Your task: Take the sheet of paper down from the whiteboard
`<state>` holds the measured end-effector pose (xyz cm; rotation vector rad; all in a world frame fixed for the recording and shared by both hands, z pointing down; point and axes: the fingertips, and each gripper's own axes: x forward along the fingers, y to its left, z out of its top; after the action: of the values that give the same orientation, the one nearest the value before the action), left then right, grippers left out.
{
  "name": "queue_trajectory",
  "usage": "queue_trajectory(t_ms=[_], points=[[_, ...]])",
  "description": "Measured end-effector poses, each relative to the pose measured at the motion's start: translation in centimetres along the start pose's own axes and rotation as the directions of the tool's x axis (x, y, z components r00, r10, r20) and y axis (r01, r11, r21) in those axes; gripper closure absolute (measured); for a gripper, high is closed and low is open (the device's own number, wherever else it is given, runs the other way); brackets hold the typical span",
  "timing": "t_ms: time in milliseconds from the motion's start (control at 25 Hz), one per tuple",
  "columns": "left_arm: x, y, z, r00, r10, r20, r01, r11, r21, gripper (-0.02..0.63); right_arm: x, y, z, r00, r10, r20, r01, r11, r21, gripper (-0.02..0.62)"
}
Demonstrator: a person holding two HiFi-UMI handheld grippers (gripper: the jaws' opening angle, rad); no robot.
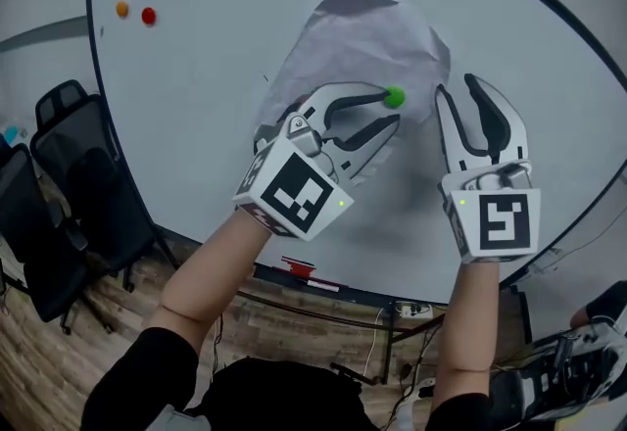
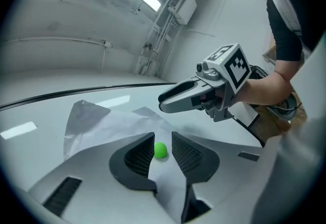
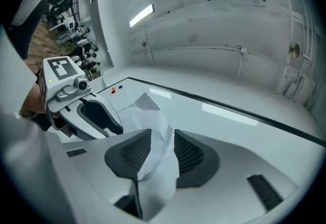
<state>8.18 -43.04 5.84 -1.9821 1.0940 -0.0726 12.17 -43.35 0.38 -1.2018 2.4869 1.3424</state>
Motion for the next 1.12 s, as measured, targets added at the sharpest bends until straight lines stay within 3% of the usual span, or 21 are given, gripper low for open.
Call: queue_trajectory(t_ms=[160,400,680,800,1120], points=[[1.3,0.2,-0.7,0.999,0.022,-0.037,-0.021,1.000,0.019,0.480,1.3,-0.7,-0.5,0.996,-0.008,-0.085,0.002,0.998,-0.067,0.460],[2.3,0.5,-1.1,0.992,0.078,-0.099,-0.072,0.995,0.063,0.458,2.9,-0.4,-1.7,0.993,0.007,-0.116,-0.016,0.997,-0.079,0.460],[3.4,0.0,-2.1,0.982,0.066,-0.178,-0.048,0.994,0.103,0.449,3.6,-0.5,-2.5,0.990,0.013,-0.141,-0.023,0.997,-0.068,0.460],[3.5,-0.1,-2.6,0.975,0.093,-0.203,-0.060,0.985,0.160,0.449,3.7,-0.4,-2.8,0.990,-0.003,-0.142,-0.010,0.996,-0.090,0.464],[3.7,0.2,-2.7,0.976,0.114,-0.186,-0.080,0.980,0.184,0.469,3.5,-0.7,-2.2,0.991,-0.026,-0.129,0.010,0.992,-0.125,0.537]])
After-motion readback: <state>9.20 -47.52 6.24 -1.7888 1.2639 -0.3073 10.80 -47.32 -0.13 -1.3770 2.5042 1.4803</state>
